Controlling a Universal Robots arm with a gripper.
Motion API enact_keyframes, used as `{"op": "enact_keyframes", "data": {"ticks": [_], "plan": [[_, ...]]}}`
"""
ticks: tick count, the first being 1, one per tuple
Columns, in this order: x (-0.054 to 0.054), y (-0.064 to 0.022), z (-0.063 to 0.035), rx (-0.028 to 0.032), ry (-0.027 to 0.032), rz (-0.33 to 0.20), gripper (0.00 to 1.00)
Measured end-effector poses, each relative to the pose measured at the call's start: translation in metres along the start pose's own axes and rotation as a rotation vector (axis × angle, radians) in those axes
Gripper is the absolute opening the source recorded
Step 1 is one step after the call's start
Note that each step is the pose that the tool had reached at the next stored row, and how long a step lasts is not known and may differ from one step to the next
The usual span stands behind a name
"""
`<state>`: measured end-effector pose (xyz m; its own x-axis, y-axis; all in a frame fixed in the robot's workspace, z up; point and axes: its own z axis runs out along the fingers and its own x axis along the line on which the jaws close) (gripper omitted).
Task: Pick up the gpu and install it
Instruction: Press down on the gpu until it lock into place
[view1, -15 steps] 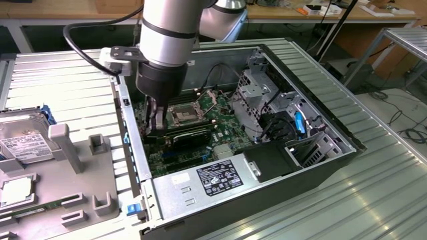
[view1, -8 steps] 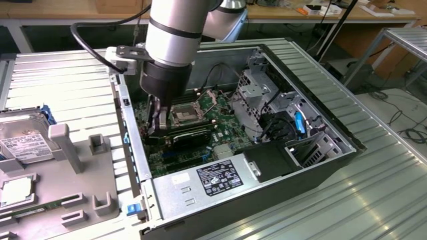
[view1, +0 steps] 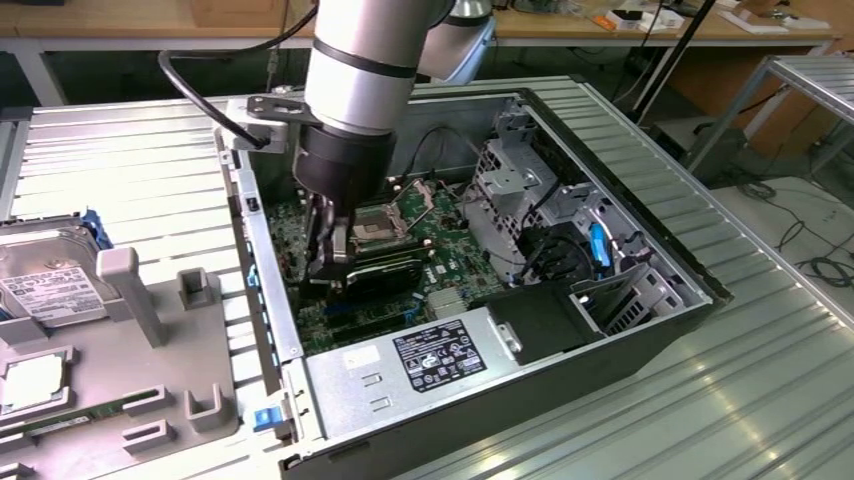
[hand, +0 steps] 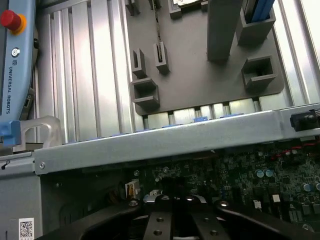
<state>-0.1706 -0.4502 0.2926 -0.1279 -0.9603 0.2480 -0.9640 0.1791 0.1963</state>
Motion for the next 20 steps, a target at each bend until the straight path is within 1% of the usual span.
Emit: {"op": "enact_keyframes", "data": {"ticks": [1,2,3,6,9,10,12,14,15,16,17,18,19,20], "plan": [[-0.001,0.0014,0.0006,0.0010,0.0000,0.000,0.11],[-0.005,0.0057,0.0023,0.0038,0.0022,0.001,0.11],[-0.007,0.0075,0.0031,0.0048,0.0044,0.002,0.11],[-0.014,0.0117,0.0046,0.0070,0.0136,0.005,0.11],[-0.022,0.0130,0.0039,0.0072,0.0151,0.005,0.11],[-0.022,0.0130,0.0039,0.0073,0.0164,0.005,0.11],[-0.022,0.0130,0.0040,0.0084,0.0243,0.007,0.11],[-0.023,0.0125,0.0036,0.0089,0.0289,0.008,0.11],[-0.023,0.0096,0.0029,0.0090,0.0297,0.008,0.11],[-0.024,0.0030,0.0013,0.0079,0.0299,0.008,0.11],[-0.025,-0.0001,0.0006,0.0079,0.0300,0.008,0.11],[-0.025,-0.0006,0.0003,0.0077,0.0314,0.009,0.11],[-0.025,-0.0003,-0.0009,0.0074,0.0349,0.010,0.11],[-0.025,0.0001,-0.0030,0.0066,0.0367,0.010,0.11]]}}
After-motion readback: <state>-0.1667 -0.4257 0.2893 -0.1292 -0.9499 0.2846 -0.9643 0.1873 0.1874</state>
